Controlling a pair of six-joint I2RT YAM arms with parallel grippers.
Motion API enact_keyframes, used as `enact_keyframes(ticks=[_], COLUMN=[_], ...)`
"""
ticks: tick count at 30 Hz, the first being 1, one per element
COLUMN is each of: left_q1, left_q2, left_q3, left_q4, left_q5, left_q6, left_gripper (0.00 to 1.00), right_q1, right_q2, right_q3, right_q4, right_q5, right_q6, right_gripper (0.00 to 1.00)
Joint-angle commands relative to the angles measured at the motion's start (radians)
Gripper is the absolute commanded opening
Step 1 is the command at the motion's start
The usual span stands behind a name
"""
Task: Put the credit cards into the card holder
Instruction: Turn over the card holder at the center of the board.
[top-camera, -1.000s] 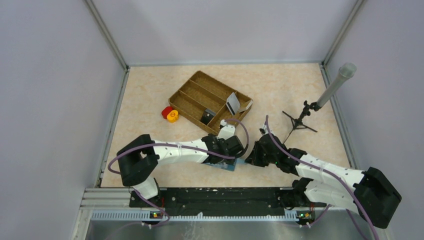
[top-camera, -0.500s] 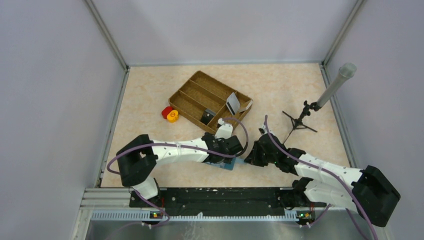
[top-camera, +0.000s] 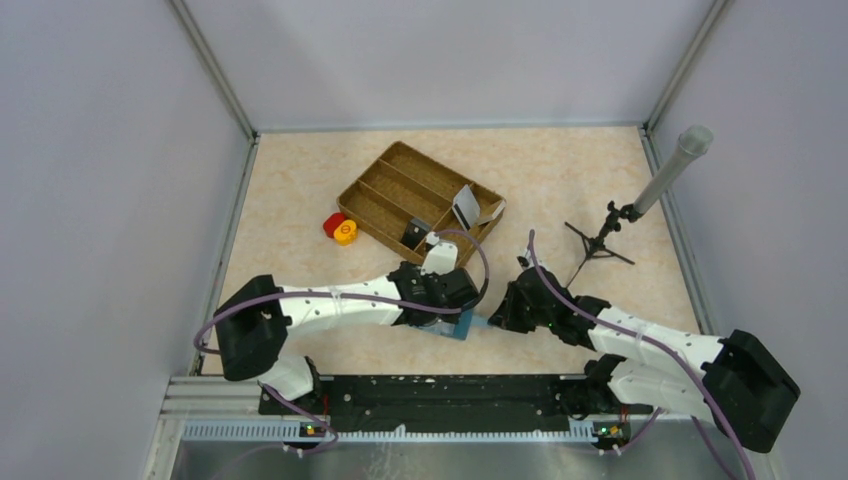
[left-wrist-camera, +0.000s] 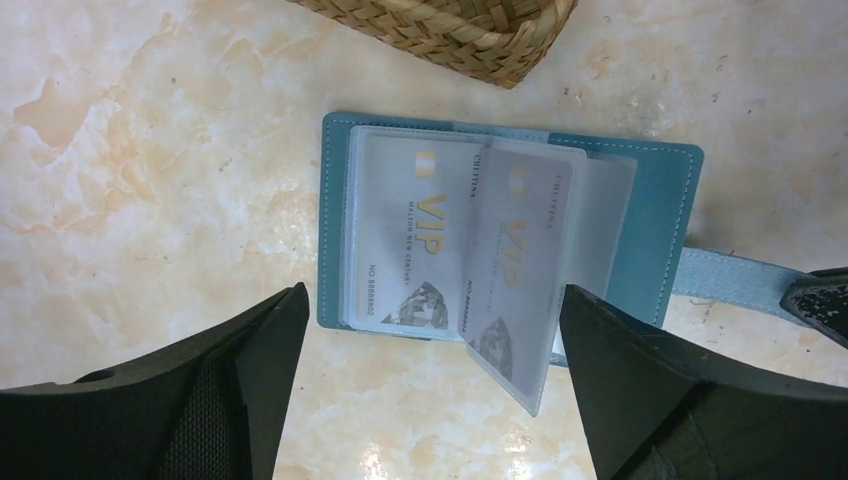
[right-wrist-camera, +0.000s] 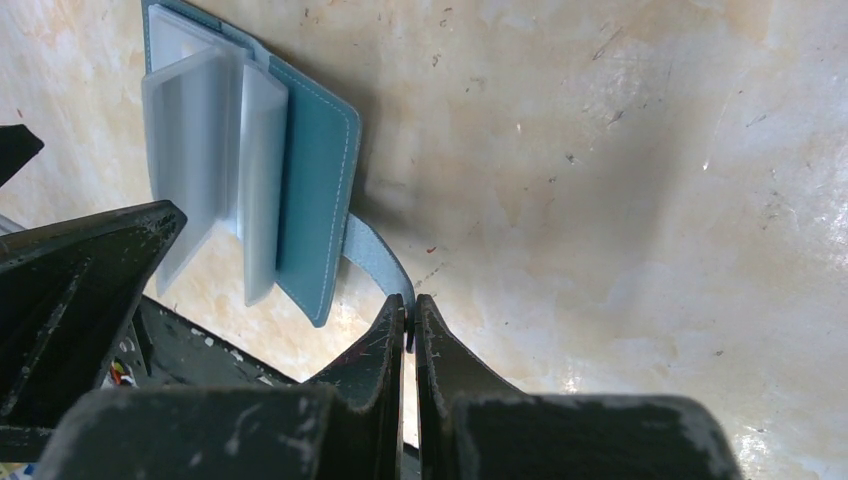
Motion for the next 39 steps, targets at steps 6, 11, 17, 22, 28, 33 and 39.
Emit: enact_keyframes(ticks=[6, 11, 17, 22, 28, 33, 39], left_q1=[0.03, 0.044, 0.125, 0.201, 0.388, 0.554, 0.727], left_q2=[-0.067, -0.089, -0.141, -0.264, -0.467, -0.511, -0.465], left_q3=[-0.075, -0.089, -0.172, -0.259, -0.309, -0.177, -0.079], left_q4=[0.019, -0.038, 0.018, 0.099, 0.197, 0.11, 0.096], left_q5=[0.001, -0.042, 0.036, 0.131, 0.408, 0.555, 0.678], left_q6=[-0.002, -0.026, -0.007, 0.027, 0.133, 0.286, 0.403], left_gripper=[0.99, 0.99, 0.99, 0.99, 0.99, 0.99, 0.99], right_q1=[0.007, 0.006, 0.0, -0.028, -0.03, -0.03, -0.043], right_q2=[0.004, 0.003, -0.008, -0.032, -0.032, 0.102, 0.334], right_q3=[-0.01, -0.007, 0.033, 0.098, 0.312, 0.499, 0.711], right_q4=[0.003, -0.006, -0.106, -0.217, -0.349, -0.335, -0.277], right_q5=[0.012, 0.016, 0.098, 0.147, 0.206, 0.196, 0.212], right_q6=[0.007, 0.004, -0.029, -0.085, -0.244, -0.363, -0.473], right_gripper=[0.0, 0.0, 0.0, 0.31, 0.64, 0.65, 0.69])
